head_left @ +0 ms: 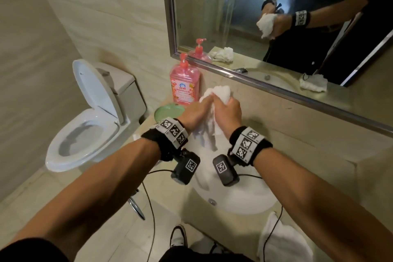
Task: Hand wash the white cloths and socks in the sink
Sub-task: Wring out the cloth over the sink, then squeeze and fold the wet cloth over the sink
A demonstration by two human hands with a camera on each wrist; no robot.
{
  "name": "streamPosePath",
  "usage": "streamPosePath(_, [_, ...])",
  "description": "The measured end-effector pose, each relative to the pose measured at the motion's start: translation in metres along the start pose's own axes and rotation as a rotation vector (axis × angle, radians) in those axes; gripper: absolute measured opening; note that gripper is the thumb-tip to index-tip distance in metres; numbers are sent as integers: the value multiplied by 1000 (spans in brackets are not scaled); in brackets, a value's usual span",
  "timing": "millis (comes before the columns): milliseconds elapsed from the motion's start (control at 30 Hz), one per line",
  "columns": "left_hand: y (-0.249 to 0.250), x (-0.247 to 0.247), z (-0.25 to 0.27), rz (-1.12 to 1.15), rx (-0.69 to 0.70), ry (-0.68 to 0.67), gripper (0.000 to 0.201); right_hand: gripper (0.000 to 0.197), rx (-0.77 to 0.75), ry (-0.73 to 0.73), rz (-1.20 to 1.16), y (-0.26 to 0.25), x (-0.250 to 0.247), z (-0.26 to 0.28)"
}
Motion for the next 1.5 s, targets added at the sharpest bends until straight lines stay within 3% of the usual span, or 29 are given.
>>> streamPosePath(100, [0,-5,-1,113,-55,67,41,25,-87,-31,68,6,7,6])
streamPosePath(167, [-4,-6,0,164,-84,-19,46,31,-88,-44,130,6,-2,2])
streamPosePath(233, [-5,-15,3,-112,-23,-112,64,33,-43,-121,230,6,-17,-6])
streamPosePath(333, [-6,-33,1,-777,201,-188,68,37,-78,-357,368,5,-27,-6])
streamPosePath(433, [-18,-45,-2,-1236,180,-95,92,66,-175,-651,546,4,-28,0])
streamPosePath(500, [-29,-44,-3,-1328,196,-23,84,60,-150,-771,631,7,-31,2])
streamPosePath(567, [-37,-42,-4,-1243,246,-35,61,63,-93,-807,722,10,-35,0])
streamPosePath(700, [-40,-45,-4,-1132,308,-115,35,97,-35,-640,821,16,-47,-4])
streamPosePath(767, [-38,-45,-5,-1157,361,-110,30,80,-151,-698,823,15,-45,1])
streamPosePath(867, [-31,-42,-4,-1093,417,-84,28,33,-393,-786,960,13,-35,7])
streamPosePath(900, [-28,-42,-4,-1056,412,-72,25,26,-444,-756,983,11,-35,6])
streamPosePath(1000, [-21,-52,-7,-924,293,-84,19,27,-495,-622,994,5,-42,-1])
streamPosePath(1100, [-20,-61,-8,-712,217,-108,37,28,-360,-508,682,1,-57,-9])
streamPosePath(1200, [-13,-52,-10,-380,106,-3,57,31,-207,-268,395,-2,-54,-5])
streamPosePath(1300, [-2,-22,-10,-29,51,51,49,39,-219,-178,223,-10,-18,15])
streamPosePath(1367, [6,-5,-10,0,106,79,39,39,-216,-154,174,-19,-4,14])
streamPosePath(1500, [13,0,-12,-174,125,75,43,41,-239,-106,243,-22,-6,4])
Point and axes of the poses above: each hand's wrist, its own z-axis away from the middle knuckle, its own x-axis out of the palm, y = z × x, the point moved 3 cm from there along -z, towards the middle knuckle, and after that the axes turned 4 degrees about -x, right-handed, at the moved point
